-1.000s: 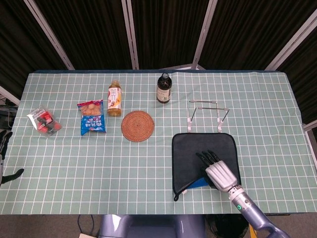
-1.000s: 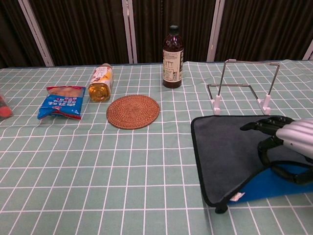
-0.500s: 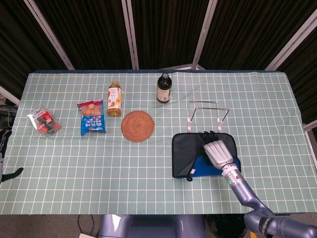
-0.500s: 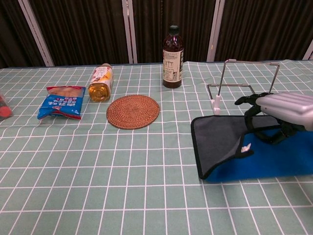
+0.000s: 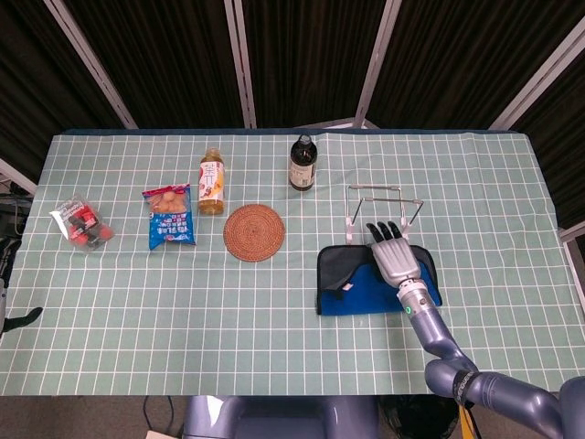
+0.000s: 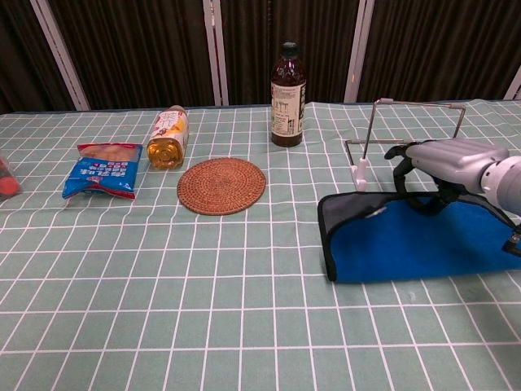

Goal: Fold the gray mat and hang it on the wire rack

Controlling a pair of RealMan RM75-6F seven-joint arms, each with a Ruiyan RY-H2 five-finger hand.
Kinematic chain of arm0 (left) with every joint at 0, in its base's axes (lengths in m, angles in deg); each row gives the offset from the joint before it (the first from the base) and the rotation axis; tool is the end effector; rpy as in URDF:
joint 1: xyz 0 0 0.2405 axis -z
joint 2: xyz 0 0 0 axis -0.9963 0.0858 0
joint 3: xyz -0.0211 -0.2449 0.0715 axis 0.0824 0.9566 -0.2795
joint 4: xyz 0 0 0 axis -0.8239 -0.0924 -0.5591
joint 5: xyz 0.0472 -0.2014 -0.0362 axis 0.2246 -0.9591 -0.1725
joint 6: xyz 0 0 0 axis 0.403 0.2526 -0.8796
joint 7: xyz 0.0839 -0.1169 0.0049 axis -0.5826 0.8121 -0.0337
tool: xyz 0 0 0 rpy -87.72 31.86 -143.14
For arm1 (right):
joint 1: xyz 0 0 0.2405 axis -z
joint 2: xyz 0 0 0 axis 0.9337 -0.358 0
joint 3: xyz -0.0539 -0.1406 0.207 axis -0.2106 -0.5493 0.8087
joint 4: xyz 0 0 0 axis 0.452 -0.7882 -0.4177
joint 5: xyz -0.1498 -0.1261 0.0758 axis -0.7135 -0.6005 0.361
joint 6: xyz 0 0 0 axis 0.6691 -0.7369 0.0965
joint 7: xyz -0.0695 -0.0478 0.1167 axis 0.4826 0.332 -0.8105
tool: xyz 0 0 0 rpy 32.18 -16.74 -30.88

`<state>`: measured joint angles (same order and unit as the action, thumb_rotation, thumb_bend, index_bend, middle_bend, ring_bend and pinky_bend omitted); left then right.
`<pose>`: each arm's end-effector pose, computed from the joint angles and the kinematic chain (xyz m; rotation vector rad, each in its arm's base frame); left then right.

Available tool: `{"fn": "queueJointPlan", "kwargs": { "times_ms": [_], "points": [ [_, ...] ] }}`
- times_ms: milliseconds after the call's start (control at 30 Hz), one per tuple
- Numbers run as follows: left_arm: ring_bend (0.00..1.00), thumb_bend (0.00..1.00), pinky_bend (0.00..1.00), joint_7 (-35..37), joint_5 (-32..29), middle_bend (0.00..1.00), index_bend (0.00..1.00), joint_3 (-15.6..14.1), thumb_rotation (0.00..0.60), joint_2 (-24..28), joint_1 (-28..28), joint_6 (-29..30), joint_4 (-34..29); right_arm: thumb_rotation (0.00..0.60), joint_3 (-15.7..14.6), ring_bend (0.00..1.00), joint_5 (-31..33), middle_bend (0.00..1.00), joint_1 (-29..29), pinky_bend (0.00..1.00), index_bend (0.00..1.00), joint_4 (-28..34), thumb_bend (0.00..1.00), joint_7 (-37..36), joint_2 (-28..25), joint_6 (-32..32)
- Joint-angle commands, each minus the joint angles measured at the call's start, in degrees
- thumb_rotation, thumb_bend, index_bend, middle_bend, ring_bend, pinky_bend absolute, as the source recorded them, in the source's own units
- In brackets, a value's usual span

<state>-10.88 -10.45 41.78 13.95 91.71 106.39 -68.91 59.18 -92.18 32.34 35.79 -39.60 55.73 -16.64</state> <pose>-0.3126 0.1971 0.1788 -1.2873 -0.8872 -0.6695 -0.2088 -0.3543 -0.0188 1.7918 -0.9000 0.6590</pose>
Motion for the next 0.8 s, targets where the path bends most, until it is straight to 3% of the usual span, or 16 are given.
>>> {"fn": "queueJointPlan", "kwargs": {
  "times_ms": [33, 800],
  "points": [
    [0.00, 0.00, 0.00, 0.0, -0.3, 0.00, 0.00, 0.0, 0.600, -0.1, 0.1, -0.3, 0.1, 0.600, 0.3, 0.00, 1.7, 0.05, -1.1, 0.00, 0.63, -1.8, 0.45, 0.9, 1.2, -0.1],
    [0.00, 0.00, 0.00, 0.1, -2.2, 0.00, 0.00, 0.3, 0.600, -0.4, 1.1, -1.6, 1.0, 0.600, 0.0, 0.00, 8.8, 0.05, -5.3, 0.00, 0.63, -9.6, 0.45, 3.4, 5.2, -0.5]
  ]
}}
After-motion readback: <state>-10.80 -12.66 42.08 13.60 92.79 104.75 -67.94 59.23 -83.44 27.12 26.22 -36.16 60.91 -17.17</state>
